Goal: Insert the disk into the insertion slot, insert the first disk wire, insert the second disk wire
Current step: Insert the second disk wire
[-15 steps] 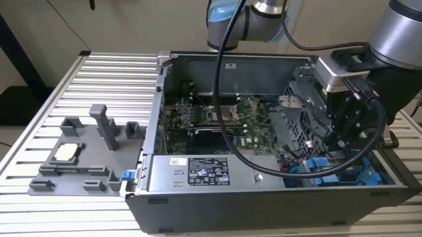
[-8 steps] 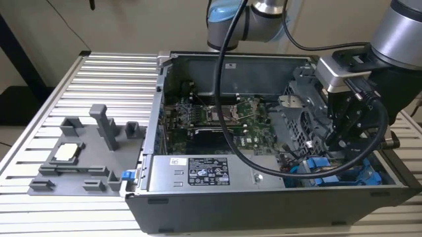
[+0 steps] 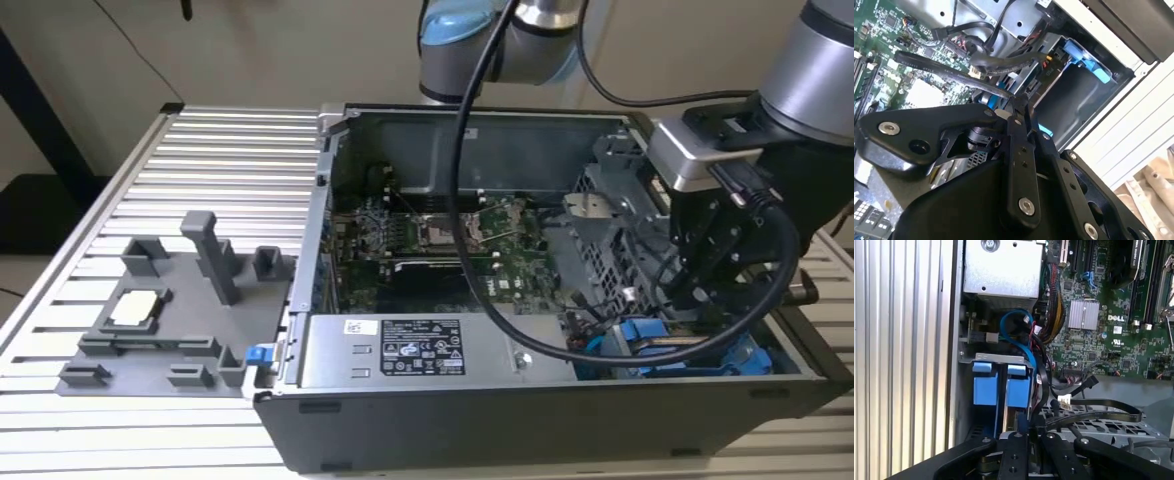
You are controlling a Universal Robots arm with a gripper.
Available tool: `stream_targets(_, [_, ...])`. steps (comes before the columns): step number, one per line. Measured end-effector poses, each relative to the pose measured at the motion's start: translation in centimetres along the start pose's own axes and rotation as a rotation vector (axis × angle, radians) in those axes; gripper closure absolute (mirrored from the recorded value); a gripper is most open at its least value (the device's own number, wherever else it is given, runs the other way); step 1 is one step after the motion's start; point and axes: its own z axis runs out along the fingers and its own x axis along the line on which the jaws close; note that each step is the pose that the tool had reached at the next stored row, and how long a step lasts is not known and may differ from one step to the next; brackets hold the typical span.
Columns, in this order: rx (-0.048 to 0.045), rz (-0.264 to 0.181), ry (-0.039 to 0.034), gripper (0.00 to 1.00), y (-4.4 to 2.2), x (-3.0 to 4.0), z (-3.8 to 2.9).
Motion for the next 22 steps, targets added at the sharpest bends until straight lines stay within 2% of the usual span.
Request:
stream_targets(4, [-0.0001, 0.0, 0.0012, 0.84, -0.25, 0.2, 0.3])
stream_targets(10, [-0.0002, 0.0, 0.002, 0.84, -0.45, 0.88, 0.74])
stream_targets(14, [-0.0001, 0.0, 0.0017, 0.84, -0.59, 0.93, 0.9])
stream_targets(18, [0.0008, 0.0, -0.0076, 0.84, -0.6, 0.94, 1.01])
stream_targets(22, [0.0025, 0.002, -0.0302, 0.84, -0.66, 0.94, 1.14])
